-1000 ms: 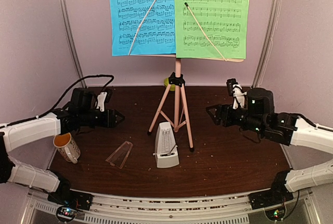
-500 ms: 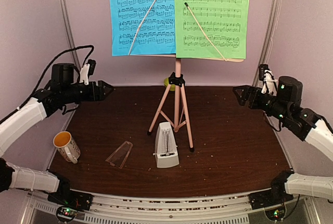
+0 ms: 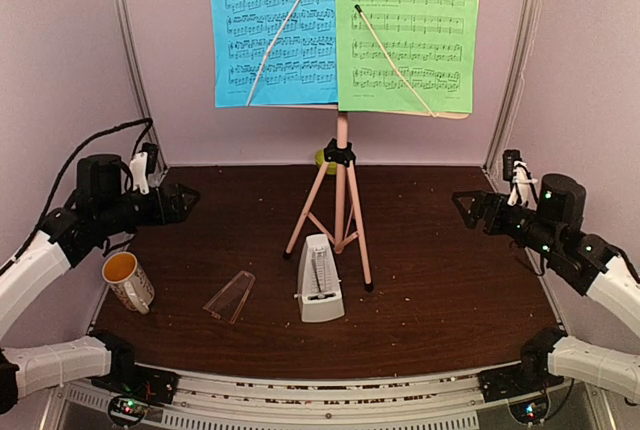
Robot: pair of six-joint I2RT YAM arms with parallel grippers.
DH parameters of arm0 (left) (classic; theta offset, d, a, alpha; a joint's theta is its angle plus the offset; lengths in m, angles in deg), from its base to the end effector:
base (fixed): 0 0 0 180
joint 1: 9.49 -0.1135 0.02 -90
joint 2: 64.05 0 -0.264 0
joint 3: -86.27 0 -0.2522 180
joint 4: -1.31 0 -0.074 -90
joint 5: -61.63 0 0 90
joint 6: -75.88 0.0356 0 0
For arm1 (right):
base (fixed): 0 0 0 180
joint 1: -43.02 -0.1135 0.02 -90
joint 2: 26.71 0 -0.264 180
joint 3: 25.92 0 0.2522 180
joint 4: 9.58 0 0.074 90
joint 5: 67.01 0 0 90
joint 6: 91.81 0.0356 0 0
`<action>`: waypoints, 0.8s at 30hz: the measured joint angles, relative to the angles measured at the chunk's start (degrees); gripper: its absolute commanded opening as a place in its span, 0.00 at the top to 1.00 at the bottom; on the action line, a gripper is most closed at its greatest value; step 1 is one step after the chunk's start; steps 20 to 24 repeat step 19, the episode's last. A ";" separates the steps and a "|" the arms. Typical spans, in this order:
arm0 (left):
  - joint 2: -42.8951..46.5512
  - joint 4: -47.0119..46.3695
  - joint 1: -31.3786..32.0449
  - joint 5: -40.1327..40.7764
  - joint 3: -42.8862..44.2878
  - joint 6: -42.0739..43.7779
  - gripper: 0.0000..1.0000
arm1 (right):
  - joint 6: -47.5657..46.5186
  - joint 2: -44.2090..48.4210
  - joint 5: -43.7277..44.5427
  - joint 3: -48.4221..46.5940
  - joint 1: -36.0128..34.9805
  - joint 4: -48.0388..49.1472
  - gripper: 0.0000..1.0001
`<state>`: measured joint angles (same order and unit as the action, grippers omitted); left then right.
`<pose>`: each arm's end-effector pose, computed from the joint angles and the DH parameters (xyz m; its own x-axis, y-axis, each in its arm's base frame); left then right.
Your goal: Set up the instrument practice props
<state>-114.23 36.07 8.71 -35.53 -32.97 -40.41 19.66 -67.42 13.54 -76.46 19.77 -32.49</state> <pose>0.1873 -0.0662 0.3178 -0.5340 -0.2870 -0.7953 0.2023 0.8699 -0.4498 0.1582 0.0743 0.3041 -0.3898 0.2255 -0.8929 -0.4230 0.8174 0.3911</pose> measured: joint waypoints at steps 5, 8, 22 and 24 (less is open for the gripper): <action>3.82 0.09 0.00 4.44 -7.06 -2.99 0.02 | 1.18 2.82 -0.24 6.67 0.04 0.98 0.00; 4.04 0.11 0.00 6.19 -10.21 -4.70 0.02 | 1.33 3.08 -0.42 9.84 0.13 2.10 0.00; -1.55 -0.39 0.00 9.18 -12.94 -8.11 0.02 | 2.32 3.23 -0.57 16.06 0.15 6.27 0.00; -1.55 -0.39 0.00 9.18 -12.94 -8.11 0.02 | 2.32 3.23 -0.57 16.06 0.15 6.27 0.00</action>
